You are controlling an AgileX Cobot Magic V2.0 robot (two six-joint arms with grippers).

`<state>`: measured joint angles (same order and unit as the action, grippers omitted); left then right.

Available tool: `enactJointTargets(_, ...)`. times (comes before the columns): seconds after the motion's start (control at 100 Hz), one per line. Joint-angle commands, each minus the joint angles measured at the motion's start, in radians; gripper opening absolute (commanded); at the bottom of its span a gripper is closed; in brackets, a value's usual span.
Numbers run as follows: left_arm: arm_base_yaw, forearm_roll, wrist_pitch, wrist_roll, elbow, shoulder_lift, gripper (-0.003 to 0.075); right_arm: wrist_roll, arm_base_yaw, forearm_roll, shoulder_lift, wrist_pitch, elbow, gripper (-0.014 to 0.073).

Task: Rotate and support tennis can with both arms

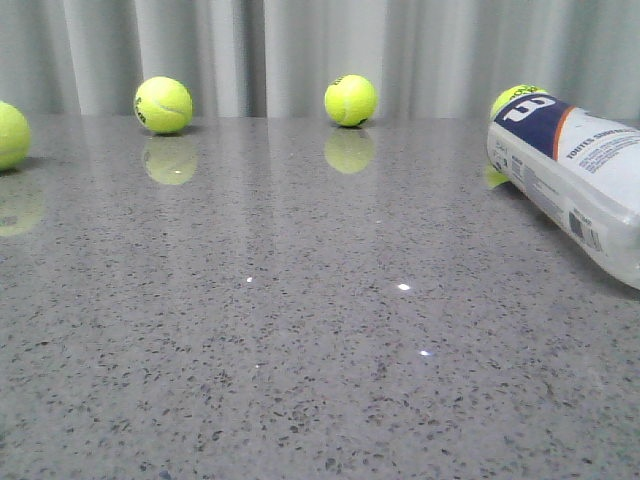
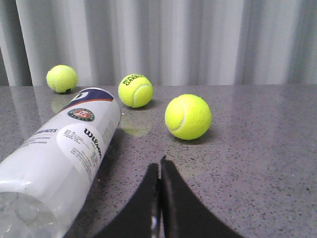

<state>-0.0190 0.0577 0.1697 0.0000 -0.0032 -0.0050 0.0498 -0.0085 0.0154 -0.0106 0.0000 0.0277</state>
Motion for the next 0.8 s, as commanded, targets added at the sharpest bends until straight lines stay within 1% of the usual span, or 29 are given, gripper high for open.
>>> enactJointTargets(0.0,-0.008,0.001,-0.077,0.000,0.049,-0.038,-0.0021,0.000,0.003,0.007,-0.022,-0.068,-0.020,-0.0065)
enactJointTargets(0.63,-0.008,0.001,-0.077,0.000,0.049,-0.038,-0.0021,0.000,0.003,0.007,-0.022,-0.062,-0.025,-0.0065)
enactJointTargets(0.73,-0.008,0.001,-0.077,0.000,0.049,-0.038,-0.0021,0.000,0.003,0.007,-0.022,-0.029,-0.062,-0.0065)
enactJointTargets(0.79,-0.008,0.001,-0.077,0.000,0.049,-0.038,-0.0021,0.000,0.003,0.007,-0.020,0.030,-0.113,-0.0065)
